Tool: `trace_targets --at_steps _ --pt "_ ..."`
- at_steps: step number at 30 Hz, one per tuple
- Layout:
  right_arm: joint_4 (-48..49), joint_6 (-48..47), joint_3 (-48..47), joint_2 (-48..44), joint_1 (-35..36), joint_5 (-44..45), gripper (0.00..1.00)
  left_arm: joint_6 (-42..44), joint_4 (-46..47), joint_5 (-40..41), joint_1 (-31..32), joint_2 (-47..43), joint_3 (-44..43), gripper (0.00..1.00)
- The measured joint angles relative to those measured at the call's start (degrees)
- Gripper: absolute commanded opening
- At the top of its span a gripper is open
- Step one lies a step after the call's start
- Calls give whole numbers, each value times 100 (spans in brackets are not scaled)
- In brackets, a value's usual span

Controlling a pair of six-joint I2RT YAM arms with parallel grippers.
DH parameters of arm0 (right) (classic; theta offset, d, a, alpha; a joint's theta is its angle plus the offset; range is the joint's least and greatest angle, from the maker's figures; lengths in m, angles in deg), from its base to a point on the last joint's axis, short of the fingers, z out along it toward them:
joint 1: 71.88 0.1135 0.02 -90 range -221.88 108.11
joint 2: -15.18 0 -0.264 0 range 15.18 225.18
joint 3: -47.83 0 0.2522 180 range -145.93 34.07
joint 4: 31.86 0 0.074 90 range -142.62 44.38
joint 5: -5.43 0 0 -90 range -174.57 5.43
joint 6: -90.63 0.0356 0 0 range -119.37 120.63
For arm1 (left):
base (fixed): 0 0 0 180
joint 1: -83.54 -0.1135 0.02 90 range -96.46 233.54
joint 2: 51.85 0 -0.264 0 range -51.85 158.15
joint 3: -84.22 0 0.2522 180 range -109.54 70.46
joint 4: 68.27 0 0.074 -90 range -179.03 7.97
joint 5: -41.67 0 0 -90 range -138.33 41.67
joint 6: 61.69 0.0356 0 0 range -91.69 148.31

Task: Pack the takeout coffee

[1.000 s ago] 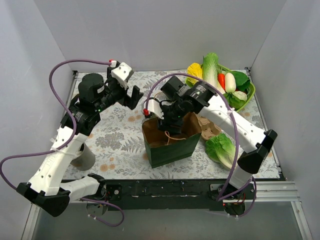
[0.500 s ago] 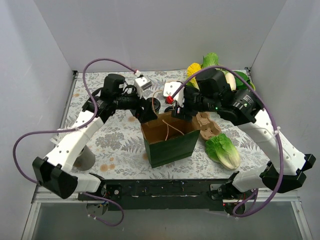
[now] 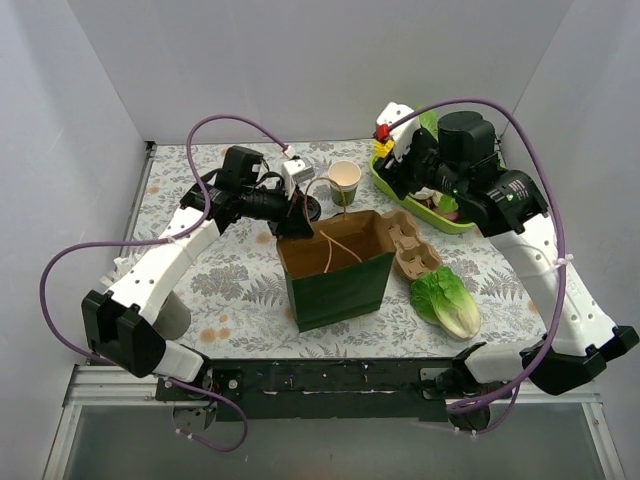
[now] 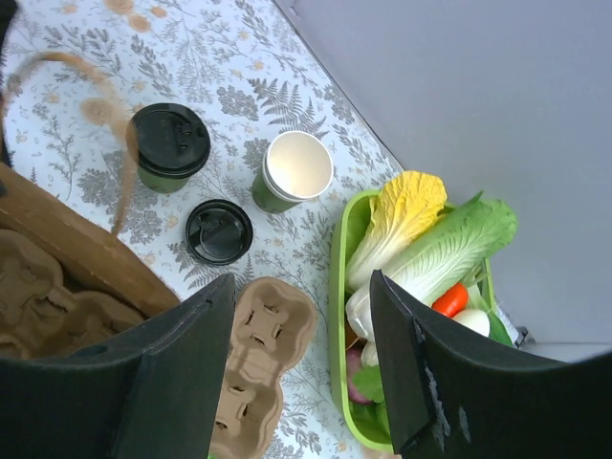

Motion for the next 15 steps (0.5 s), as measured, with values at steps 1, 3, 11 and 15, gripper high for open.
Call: trace_targets --at_steps 1,3,11,15 --pt "22 63 15 2 -83 0 65 61 -103 -31 0 -2 -74 0" --pt "61 168 44 4 -195 -20 65 234 -304 -9 2 -57 -201 0" --pt "400 463 308 31 -302 -278 65 1078 -1023 1213 0 -1322 -210 0" --pt "485 586 529 98 -304 -437 65 1744 -1014 1897 0 -2288 90 0"
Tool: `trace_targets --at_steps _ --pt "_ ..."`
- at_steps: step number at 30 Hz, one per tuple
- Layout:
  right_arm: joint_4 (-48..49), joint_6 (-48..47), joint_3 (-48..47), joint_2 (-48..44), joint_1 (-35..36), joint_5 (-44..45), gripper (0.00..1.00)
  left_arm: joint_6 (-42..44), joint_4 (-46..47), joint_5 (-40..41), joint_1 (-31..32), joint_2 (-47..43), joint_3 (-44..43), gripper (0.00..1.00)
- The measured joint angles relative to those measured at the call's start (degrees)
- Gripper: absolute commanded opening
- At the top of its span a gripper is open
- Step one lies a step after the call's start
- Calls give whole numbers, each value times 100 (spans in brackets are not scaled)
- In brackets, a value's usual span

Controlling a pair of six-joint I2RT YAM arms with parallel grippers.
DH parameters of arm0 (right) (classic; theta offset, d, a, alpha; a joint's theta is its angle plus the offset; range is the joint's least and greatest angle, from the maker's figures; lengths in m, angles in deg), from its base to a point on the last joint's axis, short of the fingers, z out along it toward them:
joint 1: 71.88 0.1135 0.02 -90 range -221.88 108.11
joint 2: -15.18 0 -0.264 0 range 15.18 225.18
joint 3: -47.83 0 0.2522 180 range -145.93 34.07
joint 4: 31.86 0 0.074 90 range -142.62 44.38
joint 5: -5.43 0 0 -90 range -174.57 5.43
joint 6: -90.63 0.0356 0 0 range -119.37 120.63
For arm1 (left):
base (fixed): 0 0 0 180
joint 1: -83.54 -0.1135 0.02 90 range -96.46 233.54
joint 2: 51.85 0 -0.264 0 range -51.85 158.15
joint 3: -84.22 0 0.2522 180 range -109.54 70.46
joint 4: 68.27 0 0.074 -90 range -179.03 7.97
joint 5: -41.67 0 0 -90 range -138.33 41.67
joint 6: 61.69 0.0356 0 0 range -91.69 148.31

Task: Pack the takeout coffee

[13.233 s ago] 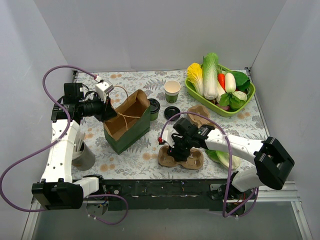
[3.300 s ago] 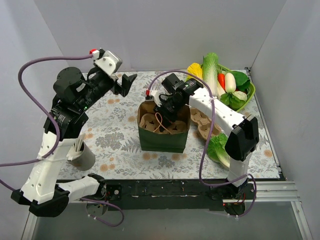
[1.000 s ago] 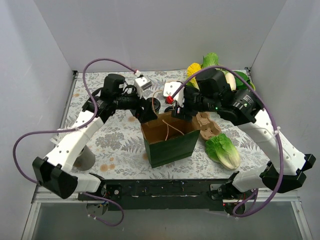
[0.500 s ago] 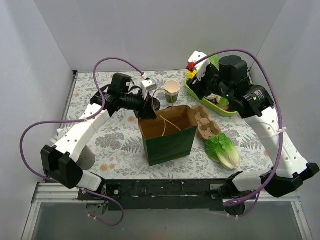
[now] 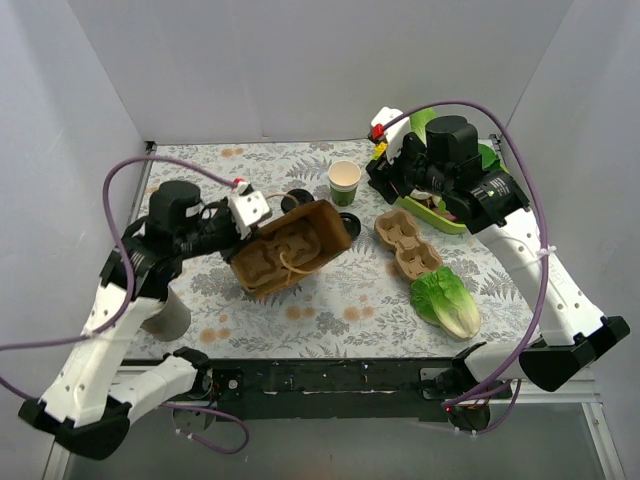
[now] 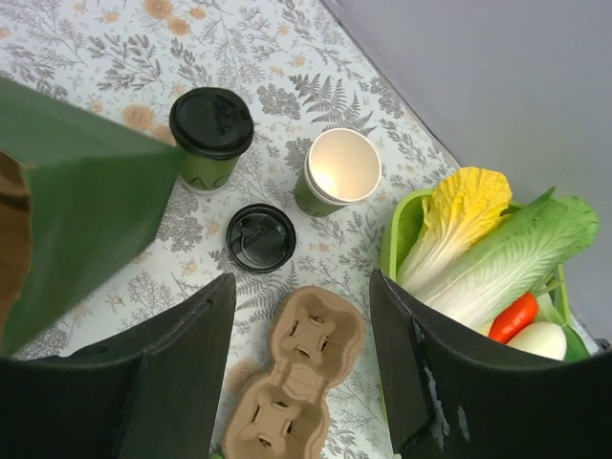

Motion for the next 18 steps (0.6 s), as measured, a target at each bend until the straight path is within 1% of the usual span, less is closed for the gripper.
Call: trace_targets --at_steps 4,7,12,18 --pt "26 107 221 48 0 -188 64 824 -9 483 11 -1010 761 0" --pt "26 144 284 94 0 -308 64 1246 -111 634 55 -1484 1261 0" --pt "144 219 450 116 0 -457 64 1805 -205 684 87 -1851 1679 0" --pt "153 262 815 103 -2 -496 64 2166 -234 684 87 -2011 1711 0"
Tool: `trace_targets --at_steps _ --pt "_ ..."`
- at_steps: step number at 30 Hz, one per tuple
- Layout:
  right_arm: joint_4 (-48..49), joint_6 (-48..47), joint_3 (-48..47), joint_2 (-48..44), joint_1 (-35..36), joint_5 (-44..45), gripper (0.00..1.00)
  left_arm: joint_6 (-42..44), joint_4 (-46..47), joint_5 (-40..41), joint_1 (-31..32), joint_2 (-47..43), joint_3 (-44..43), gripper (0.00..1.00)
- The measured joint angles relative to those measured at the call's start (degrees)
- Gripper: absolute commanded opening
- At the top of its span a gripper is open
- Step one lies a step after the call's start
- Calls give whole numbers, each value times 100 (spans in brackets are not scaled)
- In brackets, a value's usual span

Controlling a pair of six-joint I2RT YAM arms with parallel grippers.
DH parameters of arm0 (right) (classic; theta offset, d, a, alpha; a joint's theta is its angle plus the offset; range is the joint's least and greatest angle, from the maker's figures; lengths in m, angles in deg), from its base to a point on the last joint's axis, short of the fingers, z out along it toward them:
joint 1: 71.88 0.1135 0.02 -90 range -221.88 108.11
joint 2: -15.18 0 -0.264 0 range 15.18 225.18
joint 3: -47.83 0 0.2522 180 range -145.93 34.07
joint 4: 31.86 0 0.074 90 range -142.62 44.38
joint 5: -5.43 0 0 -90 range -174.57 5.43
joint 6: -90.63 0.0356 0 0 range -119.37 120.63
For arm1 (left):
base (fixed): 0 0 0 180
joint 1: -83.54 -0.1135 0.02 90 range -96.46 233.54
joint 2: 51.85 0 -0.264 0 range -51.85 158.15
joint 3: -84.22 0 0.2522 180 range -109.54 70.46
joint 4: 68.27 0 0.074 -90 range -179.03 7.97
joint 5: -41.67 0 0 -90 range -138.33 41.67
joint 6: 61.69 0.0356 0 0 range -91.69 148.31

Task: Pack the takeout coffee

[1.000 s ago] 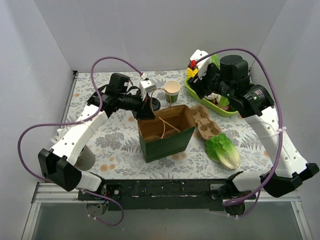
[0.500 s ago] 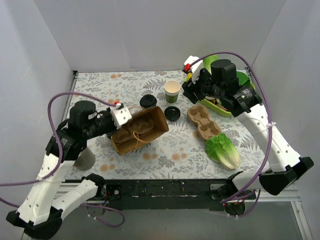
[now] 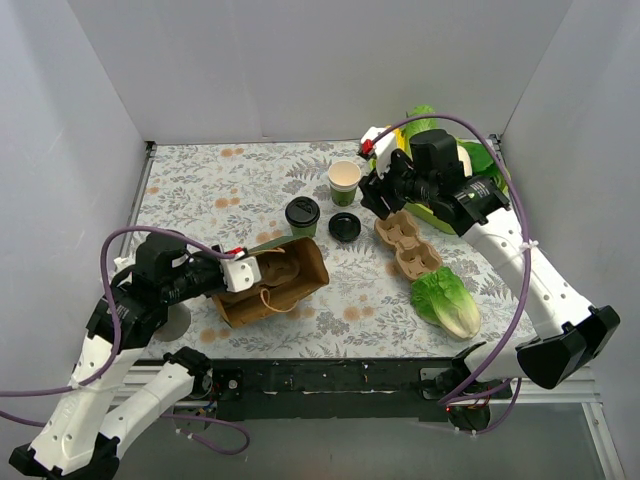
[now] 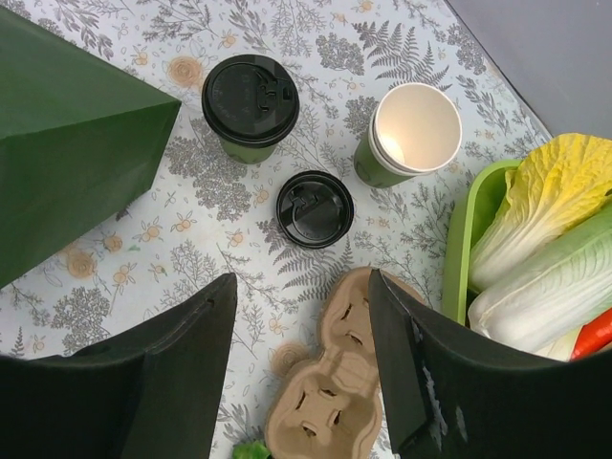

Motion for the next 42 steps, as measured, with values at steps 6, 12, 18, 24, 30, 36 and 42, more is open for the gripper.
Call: trace_targets --at_steps 6,12,18,24,30,36,42 --pt "2 0 13 -15 -2 -140 64 142 4 -20 0 -2 0 0" --pt "50 -24 538 -227 -2 -461 64 216 103 -221 0 -284 238 0" --pt "-7 2 927 -144 -2 -704 64 343 -76 -874 0 -697 560 0" --pt "120 114 1174 -90 -2 -879 64 581 -514 -1493 4 -719 584 0" --pt "118 168 1303 -2 -2 -927 64 470 -763 -1816 9 -699 581 0" --pt "-79 138 883 203 -37 -990 66 -669 -638 -1665 24 59 -9 0" --pt "-343 -11 -188 914 -216 -1287 72 -1858 -706 -1698 13 1414 -638 0"
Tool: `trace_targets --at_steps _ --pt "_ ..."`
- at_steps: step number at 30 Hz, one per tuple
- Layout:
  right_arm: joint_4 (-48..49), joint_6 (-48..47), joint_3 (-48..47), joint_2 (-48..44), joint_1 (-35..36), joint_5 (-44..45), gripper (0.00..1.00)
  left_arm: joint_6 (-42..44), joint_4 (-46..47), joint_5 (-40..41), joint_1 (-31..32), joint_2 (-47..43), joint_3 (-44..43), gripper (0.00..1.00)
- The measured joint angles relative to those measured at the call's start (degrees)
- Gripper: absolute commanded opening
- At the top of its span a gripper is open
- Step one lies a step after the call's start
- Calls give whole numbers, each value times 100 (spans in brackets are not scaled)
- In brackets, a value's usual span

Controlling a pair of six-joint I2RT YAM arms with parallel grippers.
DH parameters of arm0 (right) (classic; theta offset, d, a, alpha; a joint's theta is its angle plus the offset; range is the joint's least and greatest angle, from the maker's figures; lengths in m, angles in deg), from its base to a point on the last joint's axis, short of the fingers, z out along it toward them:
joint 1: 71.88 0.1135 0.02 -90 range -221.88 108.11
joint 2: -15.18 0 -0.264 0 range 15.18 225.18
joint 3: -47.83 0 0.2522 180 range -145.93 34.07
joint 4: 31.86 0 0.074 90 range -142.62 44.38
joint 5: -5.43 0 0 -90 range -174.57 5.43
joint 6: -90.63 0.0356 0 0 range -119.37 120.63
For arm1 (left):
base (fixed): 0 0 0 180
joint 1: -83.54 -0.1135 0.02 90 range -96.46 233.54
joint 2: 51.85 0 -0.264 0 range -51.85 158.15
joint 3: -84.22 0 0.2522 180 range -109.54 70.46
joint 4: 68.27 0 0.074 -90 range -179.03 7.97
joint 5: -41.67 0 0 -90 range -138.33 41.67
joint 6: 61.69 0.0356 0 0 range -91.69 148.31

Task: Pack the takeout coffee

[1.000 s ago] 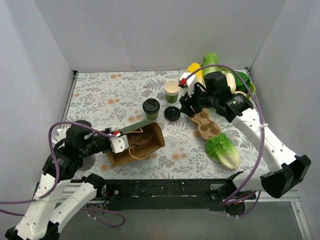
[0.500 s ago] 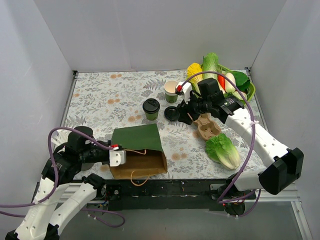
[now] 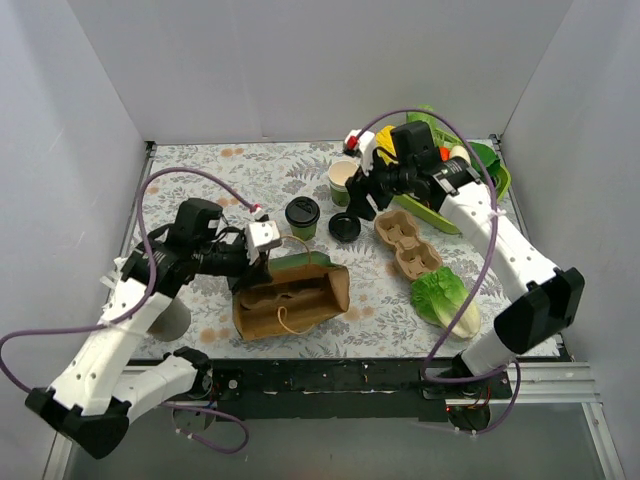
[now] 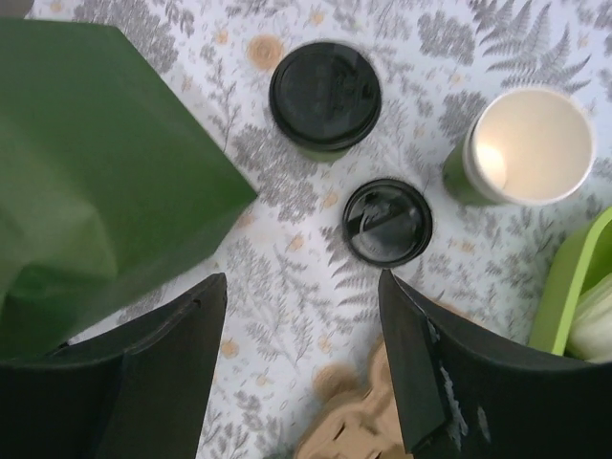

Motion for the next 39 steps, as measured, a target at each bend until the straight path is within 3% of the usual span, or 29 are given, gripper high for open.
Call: trace_targets --at_steps 7,15,21,32,39 --pt "-179 -144 -1770 1521 -140 -319 71 -579 -59 146 -754 400 -96 0" --pt "-140 170 -2439 2649 -149 -538 67 -334 -754 586 -1521 927 -1379 0" --pt "-120 505 -2437 2767 -149 -739 66 -444 -1191 494 -1526 1296 -1906 0" --pt "-7 750 -2618 2839 -149 -754 67 -1143 -1213 160 -1526 1456 -1246 0" --pt "28 743 -2579 2796 -160 -776 68 -1720 -1093 -302 -1659 2094 -2116 0"
